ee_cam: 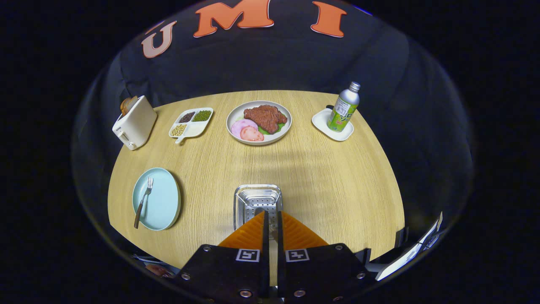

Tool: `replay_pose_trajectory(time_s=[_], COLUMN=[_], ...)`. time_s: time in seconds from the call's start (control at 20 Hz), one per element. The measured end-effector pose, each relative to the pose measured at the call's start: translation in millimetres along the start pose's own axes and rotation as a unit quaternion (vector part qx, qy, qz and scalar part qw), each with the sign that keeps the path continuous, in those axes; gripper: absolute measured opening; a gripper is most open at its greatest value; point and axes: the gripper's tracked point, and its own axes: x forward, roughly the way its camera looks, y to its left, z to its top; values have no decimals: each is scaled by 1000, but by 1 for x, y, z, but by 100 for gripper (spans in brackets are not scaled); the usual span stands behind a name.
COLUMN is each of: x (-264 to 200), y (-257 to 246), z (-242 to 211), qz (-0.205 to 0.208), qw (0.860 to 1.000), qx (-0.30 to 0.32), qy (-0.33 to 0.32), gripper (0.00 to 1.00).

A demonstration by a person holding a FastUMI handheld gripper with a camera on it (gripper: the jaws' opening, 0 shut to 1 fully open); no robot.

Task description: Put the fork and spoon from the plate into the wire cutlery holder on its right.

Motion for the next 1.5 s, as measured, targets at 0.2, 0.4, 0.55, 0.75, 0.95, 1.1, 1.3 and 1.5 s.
replay_pose_trajectory(time_s=[0.2, 0.4, 0.55, 0.75, 0.95, 1.1, 1.3, 1.5], x=[-23, -68, -105, -146, -170, -183, -173, -156], y=[7, 5, 9, 33, 67, 104, 169, 236], z=[57, 120, 156, 179, 192, 198, 189, 178], qz=[40, 45, 41, 18, -14, -21, -2, 26], qw=[992, 962, 927, 887, 869, 861, 874, 888], qx=[21, 21, -3, -26, -7, -9, -12, -18], qy=[-119, -270, -374, -460, -495, -508, -486, -459], gripper=[11, 36, 61, 83, 95, 97, 97, 97])
